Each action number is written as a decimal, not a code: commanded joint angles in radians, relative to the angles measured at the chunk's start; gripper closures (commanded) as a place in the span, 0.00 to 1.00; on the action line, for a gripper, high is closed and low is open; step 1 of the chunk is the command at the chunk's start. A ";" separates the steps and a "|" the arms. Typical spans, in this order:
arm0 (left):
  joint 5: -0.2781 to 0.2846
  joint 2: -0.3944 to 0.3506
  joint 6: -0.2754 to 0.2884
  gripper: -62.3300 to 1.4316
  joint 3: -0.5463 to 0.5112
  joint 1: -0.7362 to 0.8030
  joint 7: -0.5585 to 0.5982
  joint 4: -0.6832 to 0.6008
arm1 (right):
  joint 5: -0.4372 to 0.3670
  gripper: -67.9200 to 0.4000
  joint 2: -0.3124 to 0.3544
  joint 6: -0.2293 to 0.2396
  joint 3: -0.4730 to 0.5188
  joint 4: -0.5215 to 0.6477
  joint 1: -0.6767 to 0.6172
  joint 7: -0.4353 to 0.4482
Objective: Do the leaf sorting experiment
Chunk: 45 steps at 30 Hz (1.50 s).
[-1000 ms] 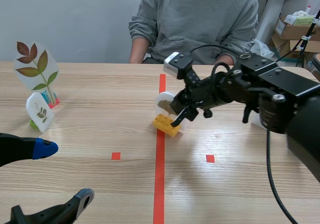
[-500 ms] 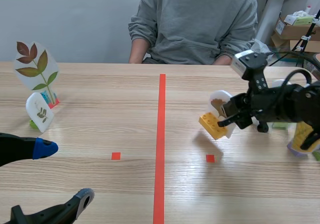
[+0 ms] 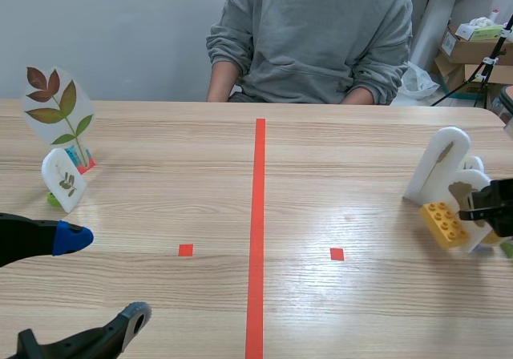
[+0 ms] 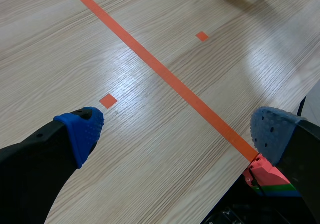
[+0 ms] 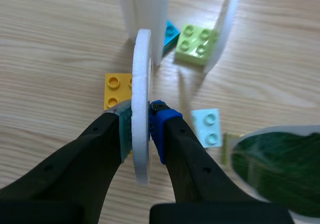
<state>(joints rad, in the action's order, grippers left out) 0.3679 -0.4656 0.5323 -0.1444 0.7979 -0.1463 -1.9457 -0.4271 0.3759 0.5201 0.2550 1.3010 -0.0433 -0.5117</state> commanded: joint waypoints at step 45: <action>0.010 0.005 0.003 0.00 -0.004 -0.019 0.014 -0.002 | -0.058 0.33 0.053 0.225 0.121 0.198 -0.152 0.069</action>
<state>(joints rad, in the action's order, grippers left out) 0.3683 -0.4656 0.5323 -0.1444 0.7784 -0.1459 -1.9457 -0.4717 0.4103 0.7429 0.3592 1.4807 -0.1802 -0.4671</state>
